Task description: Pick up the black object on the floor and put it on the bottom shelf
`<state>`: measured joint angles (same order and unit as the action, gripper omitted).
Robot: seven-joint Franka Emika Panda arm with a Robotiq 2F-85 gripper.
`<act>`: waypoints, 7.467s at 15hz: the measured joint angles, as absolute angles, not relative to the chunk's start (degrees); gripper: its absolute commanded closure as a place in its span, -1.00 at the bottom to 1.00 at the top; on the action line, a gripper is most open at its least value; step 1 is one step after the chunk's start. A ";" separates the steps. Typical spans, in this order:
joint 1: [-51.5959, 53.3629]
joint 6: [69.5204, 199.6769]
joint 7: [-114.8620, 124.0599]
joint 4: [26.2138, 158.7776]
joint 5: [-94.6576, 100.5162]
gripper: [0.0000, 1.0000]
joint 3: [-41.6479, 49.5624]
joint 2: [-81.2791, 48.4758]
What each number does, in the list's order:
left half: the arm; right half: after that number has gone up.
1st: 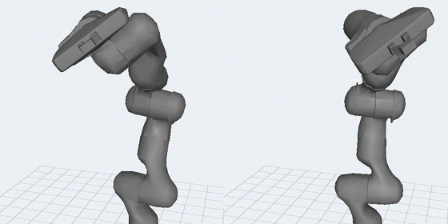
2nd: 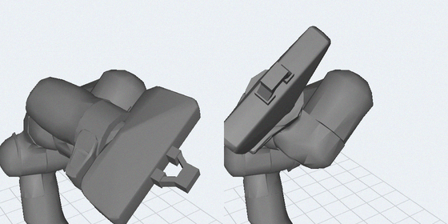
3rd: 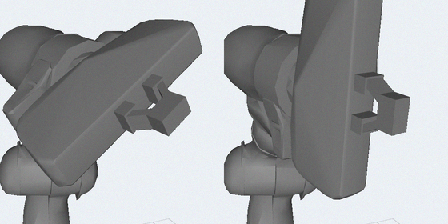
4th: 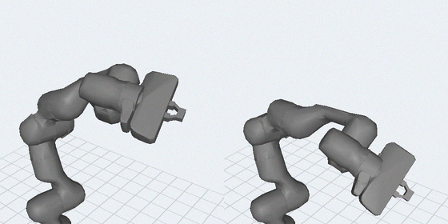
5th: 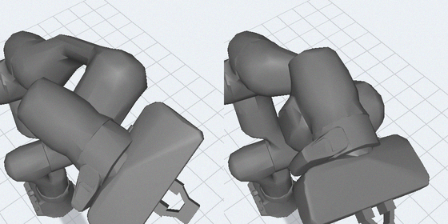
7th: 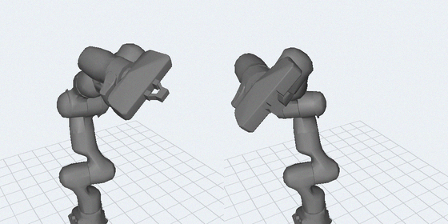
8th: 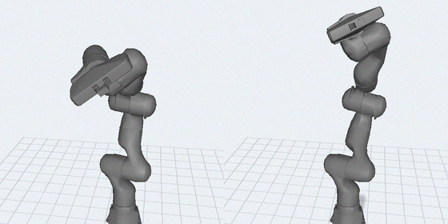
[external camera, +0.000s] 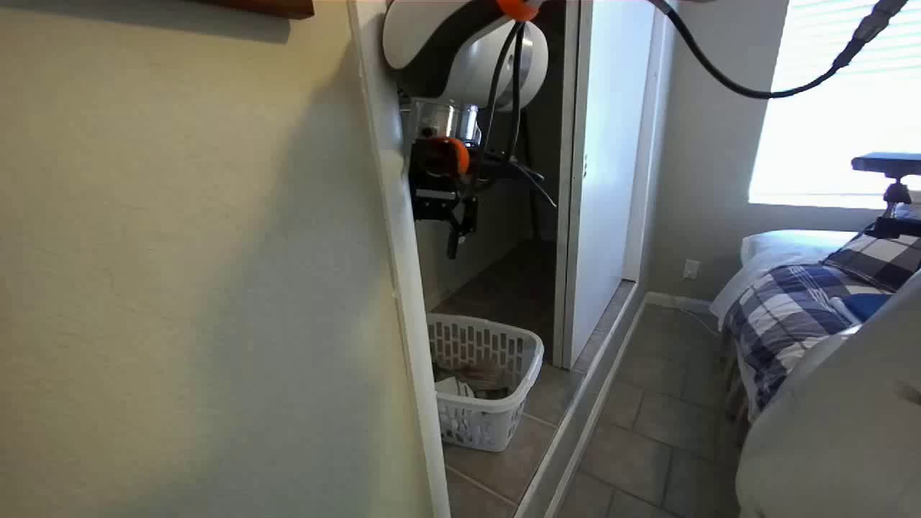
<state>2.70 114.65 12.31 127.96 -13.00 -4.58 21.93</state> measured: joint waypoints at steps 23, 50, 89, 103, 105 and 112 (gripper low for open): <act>2.70 114.65 12.30 127.96 -13.00 -1.00 -4.57 21.93; 0.18 126.52 -17.92 134.02 -21.70 -1.00 5.46 -5.77; -4.15 138.20 9.99 120.74 -31.80 -1.00 0.00 -45.88; -9.65 157.85 9.85 106.69 -39.82 -1.00 -10.24 -66.49; -10.44 159.26 9.68 103.48 -40.19 -1.00 -11.92 -69.76; -10.90 160.01 9.68 91.11 -40.21 -1.00 -15.51 -80.91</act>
<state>-10.90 160.01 9.68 91.11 -40.21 -15.51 -80.91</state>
